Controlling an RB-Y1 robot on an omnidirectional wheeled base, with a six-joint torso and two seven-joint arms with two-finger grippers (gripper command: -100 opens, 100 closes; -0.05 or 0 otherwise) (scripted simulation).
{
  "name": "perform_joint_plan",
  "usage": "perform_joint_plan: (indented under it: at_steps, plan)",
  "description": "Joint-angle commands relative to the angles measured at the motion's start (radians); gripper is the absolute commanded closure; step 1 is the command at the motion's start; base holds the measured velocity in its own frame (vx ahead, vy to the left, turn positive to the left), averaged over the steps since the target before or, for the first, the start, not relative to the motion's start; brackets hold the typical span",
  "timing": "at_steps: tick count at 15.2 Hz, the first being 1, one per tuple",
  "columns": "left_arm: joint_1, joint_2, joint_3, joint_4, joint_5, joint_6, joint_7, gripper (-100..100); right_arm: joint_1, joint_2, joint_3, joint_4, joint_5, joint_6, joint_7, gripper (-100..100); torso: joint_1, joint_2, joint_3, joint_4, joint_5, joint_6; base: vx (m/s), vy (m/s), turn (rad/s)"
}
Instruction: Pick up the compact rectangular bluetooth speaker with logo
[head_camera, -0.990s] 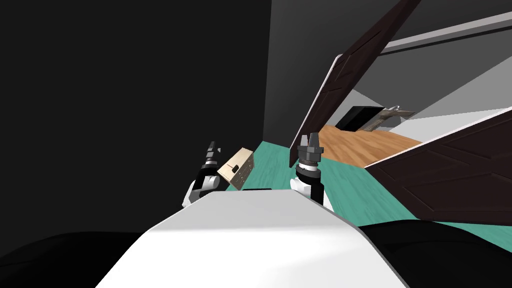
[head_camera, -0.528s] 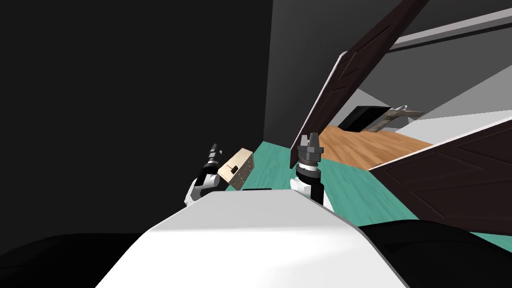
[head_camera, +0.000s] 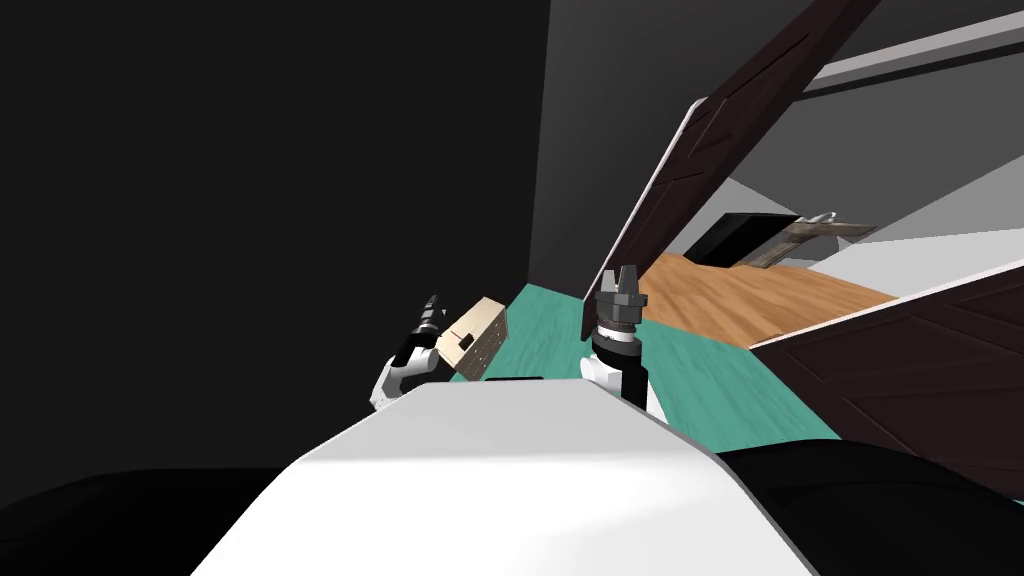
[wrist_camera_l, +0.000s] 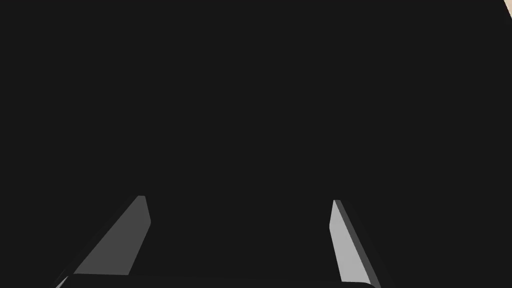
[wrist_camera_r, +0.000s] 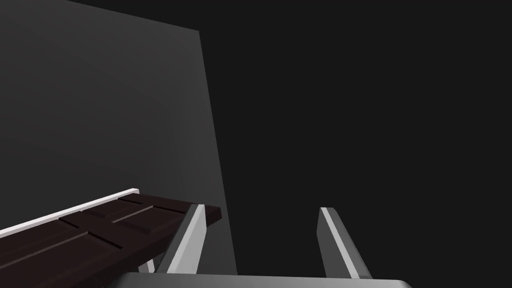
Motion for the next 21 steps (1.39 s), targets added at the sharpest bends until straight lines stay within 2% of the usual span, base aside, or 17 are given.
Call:
perform_joint_plan:
  at_steps: [1,3,4,6,7,9,10,12,13,15,16,18,19,21]
  plan:
    - [-0.024,0.007,0.012,0.047,0.006,0.05,0.02,-100,0.0,0.0,0.0,0.0,0.0,0.0,0.0,0,0.0,0.0,0.0,0.0,0.0,0.0,0.047,-0.04,0.058]
    - [-0.024,0.007,0.012,0.047,0.006,0.077,0.02,-100,0.0,0.0,0.0,0.0,0.0,0.0,0.0,0,0.0,0.0,0.0,0.0,0.0,0.0,0.051,-0.048,0.047]
    - [-0.041,0.011,0.022,0.084,0.011,0.107,0.037,-100,0.0,0.0,0.0,0.0,0.0,0.0,0.0,0,0.0,0.0,0.0,0.0,0.0,0.0,0.054,-0.051,0.068]
    - [-0.041,0.011,0.022,0.084,0.011,0.137,0.037,-100,0.0,0.0,0.0,0.0,0.0,0.0,0.0,0,0.0,-0.001,0.0,0.0,0.0,0.0,0.049,-0.052,0.051]
    - [-0.057,0.015,0.032,0.119,0.016,0.168,0.055,-100,0.0,0.0,0.0,0.0,0.0,0.0,0.0,0,0.0,0.0,0.0,0.0,0.0,0.0,0.049,-0.051,0.054]
    - [-0.057,0.015,0.032,0.121,0.016,0.196,0.055,-100,0.0,0.0,0.0,0.0,0.0,0.0,0.0,0,0.0,-0.001,0.0,0.0,0.0,0.0,0.051,-0.048,0.044]
    - [-0.073,0.019,0.042,0.159,0.02,0.226,0.072,-100,0.0,0.0,0.0,0.0,0.0,0.0,0.0,0,0.0,0.0,0.0,0.0,0.0,0.0,0.052,-0.05,0.052]
    - [-0.073,0.019,0.042,0.159,0.02,0.256,0.072,-100,0.0,0.0,0.0,0.0,0.0,0.0,0.0,0,0.0,-0.001,0.0,0.0,0.0,0.0,0.045,-0.048,0.054]
    - [-0.089,0.023,0.052,0.196,0.025,0.287,0.09,-100,0.0,0.0,0.0,0.0,0.0,0.0,0.0,0,0.0,0.0,0.0,0.0,0.0,0.0,0.052,-0.046,0.056]
    - [-0.089,0.023,0.052,0.196,0.025,0.316,0.09,-100,0.0,0.0,0.0,0.0,0.0,0.0,0.0,0,0.0,-0.001,0.0,0.0,0.0,0.0,0.051,-0.048,0.049]
    - [-0.105,0.026,0.062,0.233,0.03,0.352,0.107,-100,0.0,0.0,0.0,0.0,0.0,0.0,0.0,0,0.0,0.0,0.0,0.0,0.0,0.0,0.056,-0.047,0.053]
    - [-0.105,0.026,0.062,0.233,0.03,0.375,0.107,-100,0.0,0.0,0.0,0.0,0.0,0.0,0.0,0,0.0,-0.001,-0.001,0.0,0.0,0.0,0.056,-0.049,0.048]
    - [-0.121,0.03,0.072,0.27,0.035,0.408,0.125,-100,0.0,0.0,0.0,0.0,0.0,0.0,0.0,0,0.0,-0.001,0.0,0.0,0.0,0.0,0.053,-0.039,0.07]
    - [-0.121,0.03,0.072,0.27,0.035,0.434,0.125,-100,0.0,0.0,0.0,0.0,0.0,0.0,0.0,0,0.001,-0.001,-0.001,0.0,0.0,0.0,0.05,-0.042,0.043]
